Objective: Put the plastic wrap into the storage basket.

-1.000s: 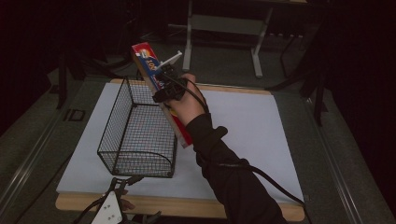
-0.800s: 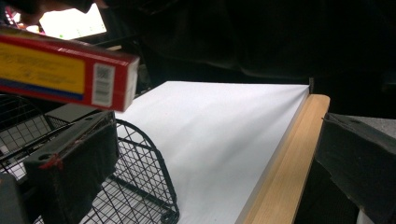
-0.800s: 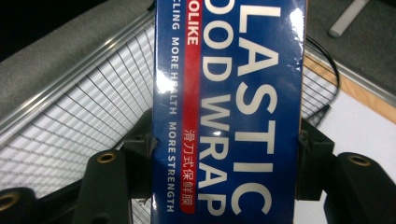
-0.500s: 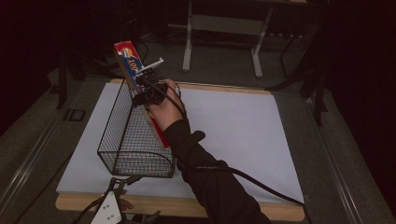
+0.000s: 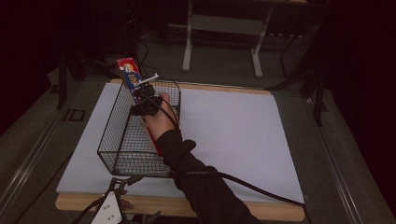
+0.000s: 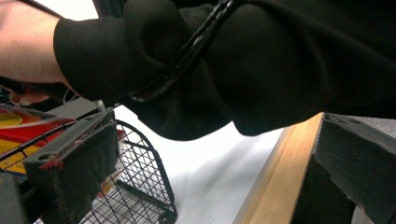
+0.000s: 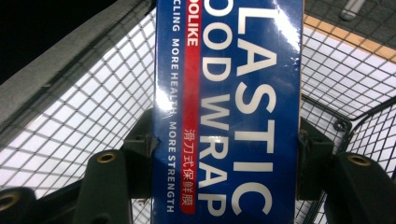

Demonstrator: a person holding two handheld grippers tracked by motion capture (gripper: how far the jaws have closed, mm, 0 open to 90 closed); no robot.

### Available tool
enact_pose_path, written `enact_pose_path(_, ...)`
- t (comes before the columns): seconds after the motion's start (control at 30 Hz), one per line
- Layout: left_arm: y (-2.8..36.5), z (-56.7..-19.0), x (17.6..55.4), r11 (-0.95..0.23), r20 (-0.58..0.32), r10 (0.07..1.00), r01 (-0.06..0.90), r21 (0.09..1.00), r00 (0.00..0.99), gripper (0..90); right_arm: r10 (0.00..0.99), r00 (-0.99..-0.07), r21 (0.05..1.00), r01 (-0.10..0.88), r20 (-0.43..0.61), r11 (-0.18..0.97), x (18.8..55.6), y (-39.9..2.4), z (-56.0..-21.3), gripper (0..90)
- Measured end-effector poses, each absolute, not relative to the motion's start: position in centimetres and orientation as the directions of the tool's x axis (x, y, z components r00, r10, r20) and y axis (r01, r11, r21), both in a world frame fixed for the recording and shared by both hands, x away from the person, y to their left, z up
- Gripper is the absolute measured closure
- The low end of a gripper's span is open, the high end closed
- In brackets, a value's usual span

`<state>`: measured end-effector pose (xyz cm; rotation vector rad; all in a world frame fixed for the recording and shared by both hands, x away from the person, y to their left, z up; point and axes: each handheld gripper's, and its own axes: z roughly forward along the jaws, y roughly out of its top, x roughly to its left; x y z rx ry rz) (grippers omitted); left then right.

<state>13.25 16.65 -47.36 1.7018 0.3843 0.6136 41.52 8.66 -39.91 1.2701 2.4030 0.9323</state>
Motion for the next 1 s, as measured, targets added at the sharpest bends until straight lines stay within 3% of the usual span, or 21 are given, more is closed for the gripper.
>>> enact_pose_path(0.23,16.7,-47.4,13.2,-0.219,0.189,0.561,-0.076,0.973,0.806,0.1,0.828,-0.553,0.622,0.682,0.094,0.385,42.0,8.7,-41.3,39.3)
enact_pose_path(0.4,16.7,-47.4,13.2,-0.218,0.190,0.560,-0.078,0.973,0.807,0.1,0.833,-0.551,0.614,0.675,0.050,0.409,42.0,8.8,-42.2,39.3)
enact_pose_path(1.0,16.6,-47.4,13.2,-0.219,0.191,0.558,-0.078,0.973,0.807,0.1,0.822,-0.567,0.584,0.686,0.053,0.435,41.3,8.6,-43.7,39.0)
